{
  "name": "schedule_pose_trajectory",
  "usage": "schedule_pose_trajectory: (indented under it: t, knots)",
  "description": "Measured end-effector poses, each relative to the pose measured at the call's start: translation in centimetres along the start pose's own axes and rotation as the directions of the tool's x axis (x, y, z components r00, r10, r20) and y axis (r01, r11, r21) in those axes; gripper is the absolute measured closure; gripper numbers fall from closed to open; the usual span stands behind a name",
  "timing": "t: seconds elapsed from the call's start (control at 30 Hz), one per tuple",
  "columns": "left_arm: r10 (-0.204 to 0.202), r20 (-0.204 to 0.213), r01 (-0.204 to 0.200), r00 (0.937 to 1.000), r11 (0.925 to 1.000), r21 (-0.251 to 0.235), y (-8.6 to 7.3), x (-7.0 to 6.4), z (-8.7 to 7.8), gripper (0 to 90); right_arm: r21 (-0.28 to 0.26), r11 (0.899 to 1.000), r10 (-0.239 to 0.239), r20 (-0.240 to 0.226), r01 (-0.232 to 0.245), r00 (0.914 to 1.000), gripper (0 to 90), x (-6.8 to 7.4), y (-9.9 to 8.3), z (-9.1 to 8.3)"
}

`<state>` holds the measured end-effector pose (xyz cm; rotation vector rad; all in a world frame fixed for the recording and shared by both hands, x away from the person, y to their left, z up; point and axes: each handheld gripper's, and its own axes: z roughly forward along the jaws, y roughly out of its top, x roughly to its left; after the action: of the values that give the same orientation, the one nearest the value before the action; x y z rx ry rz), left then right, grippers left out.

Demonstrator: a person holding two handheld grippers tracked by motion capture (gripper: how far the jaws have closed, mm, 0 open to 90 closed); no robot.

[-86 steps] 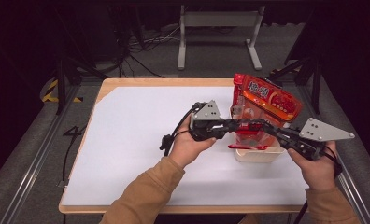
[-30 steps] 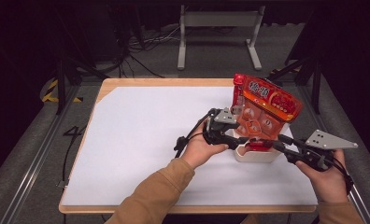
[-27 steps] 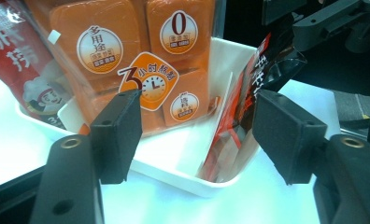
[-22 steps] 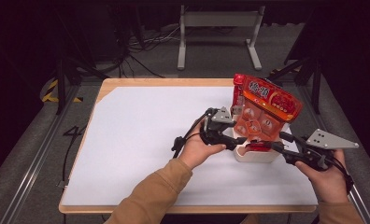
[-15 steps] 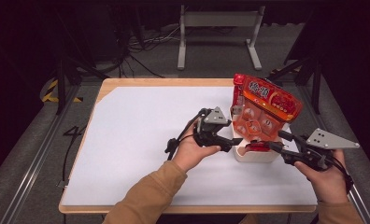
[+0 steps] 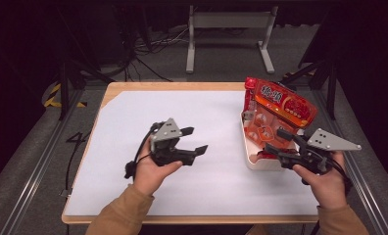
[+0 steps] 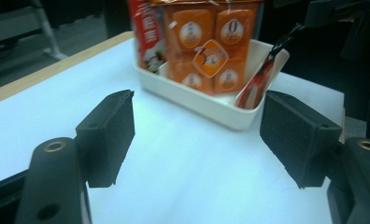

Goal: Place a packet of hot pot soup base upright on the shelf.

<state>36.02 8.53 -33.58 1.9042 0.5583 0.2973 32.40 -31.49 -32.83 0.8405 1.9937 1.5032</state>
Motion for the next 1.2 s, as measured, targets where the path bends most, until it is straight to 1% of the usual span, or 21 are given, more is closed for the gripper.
schedule_pose_trajectory:
  t: [0.07,0.1,0.23,0.27,0.33,0.37,0.4,0.5,0.57,0.63,0.73,0.83,0.87,0.93,0.97,1.03,1.1,1.13,1.17,1.2]
  knots:
    - [-0.002,-0.02,0.002,0.9998,1.0,-0.003,-0.6,0.2,-1.3,26.9,-0.003,1.0,-0.005,-0.014,0.005,0.9999,33.2,0.5,0.1,0.6]
    - [-0.013,-0.033,0.013,0.9994,0.9999,-0.009,-1.1,0.3,-2.1,26.8,-0.003,1.0,-0.005,-0.025,0.005,0.9997,32.8,0.8,0.2,1.0]
    - [-0.032,-0.067,0.031,0.9973,0.9994,-0.018,-2.7,0.5,-4.3,26.0,-0.004,1.0,-0.012,-0.059,0.012,0.9982,31.5,2.0,0.3,2.3]
    - [-0.04,-0.067,0.039,0.9969,0.9991,-0.019,-3.0,0.6,-4.6,25.9,-0.002,1.0,-0.012,-0.069,0.012,0.9976,31.2,2.3,0.3,2.6]
    - [-0.055,-0.078,0.054,0.9954,0.9983,-0.022,-3.9,0.7,-5.4,25.5,-0.005,1.0,0.0,-0.081,0.0,0.9967,30.0,2.8,0.2,3.2]
    - [-0.057,-0.088,0.056,0.9945,0.9983,-0.016,-4.4,0.8,-5.8,25.5,-0.005,1.0,0.0,-0.087,0.0,0.9962,29.3,3.0,0.2,3.5]
    - [-0.05,-0.093,0.049,0.9944,0.9987,-0.011,-4.7,0.9,-6.0,25.3,-0.01,1.0,-0.006,-0.091,0.005,0.9958,29.0,3.4,0.0,3.9]
    - [-0.032,-0.126,0.033,0.9915,0.9994,0.006,-6.0,1.2,-6.8,24.9,-0.01,1.0,-0.015,-0.096,0.014,0.9953,28.3,4.1,-0.3,4.6]
    - [-0.026,-0.136,0.028,0.9903,0.9995,0.012,-6.8,1.3,-7.1,24.9,-0.019,1.0,-0.014,-0.101,0.012,0.9948,27.9,4.5,-0.6,5.1]
    - [-0.034,-0.136,0.035,0.9902,0.9993,0.008,-7.4,1.5,-7.2,24.9,-0.025,1.0,-0.01,-0.111,0.007,0.9938,27.9,4.9,-1.0,5.6]
    - [-0.051,-0.135,0.05,0.9895,0.9987,-0.008,-8.5,1.7,-7.6,24.9,-0.005,0.999,-0.038,-0.138,0.037,0.9897,27.6,5.5,-1.7,6.4]
    - [-0.061,-0.14,0.059,0.9883,0.9981,-0.016,-9.5,1.9,-7.9,24.9,0.007,0.998,-0.056,-0.149,0.058,0.9873,27.4,6.0,-2.3,7.1]
    - [-0.072,-0.143,0.07,0.987,0.9973,-0.02,-9.9,1.9,-7.9,24.9,0.016,0.998,-0.064,-0.15,0.067,0.9866,27.2,6.2,-2.6,7.4]
    - [-0.079,-0.159,0.077,0.9842,0.9968,-0.019,-10.6,2.2,-8.2,24.9,0.025,0.996,-0.083,-0.147,0.088,0.9856,27.1,6.5,-3.1,7.8]
    - [-0.075,-0.17,0.073,0.9825,0.9971,-0.019,-10.9,2.3,-8.2,24.9,0.03,0.996,-0.084,-0.145,0.09,0.9859,26.7,6.5,-3.3,7.9]
    - [-0.065,-0.203,0.065,0.9769,0.9979,-0.011,-11.7,2.4,-8.3,25.2,0.037,0.996,-0.071,-0.138,0.077,0.9878,25.3,6.5,-3.8,8.3]
    - [-0.07,-0.212,0.068,0.9748,0.9975,-0.016,-12.3,2.6,-8.2,26.1,0.045,0.996,-0.067,-0.127,0.073,0.9896,25.1,6.5,-4.3,8.6]
    - [-0.077,-0.223,0.075,0.9719,0.997,-0.015,-12.6,2.6,-8.2,26.5,0.049,0.996,-0.069,-0.121,0.075,0.9903,24.9,6.5,-4.5,8.7]
    - [-0.077,-0.223,0.075,0.9719,0.997,-0.015,-12.6,2.6,-8.2,27.2,0.049,0.996,-0.069,-0.121,0.075,0.9903,24.9,6.5,-4.5,8.7]
    - [-0.073,-0.245,0.069,0.9667,0.9973,-0.024,-13.0,2.8,-8.2,27.2,0.057,0.995,-0.075,-0.121,0.083,0.9898,24.2,6.6,-4.7,8.8]
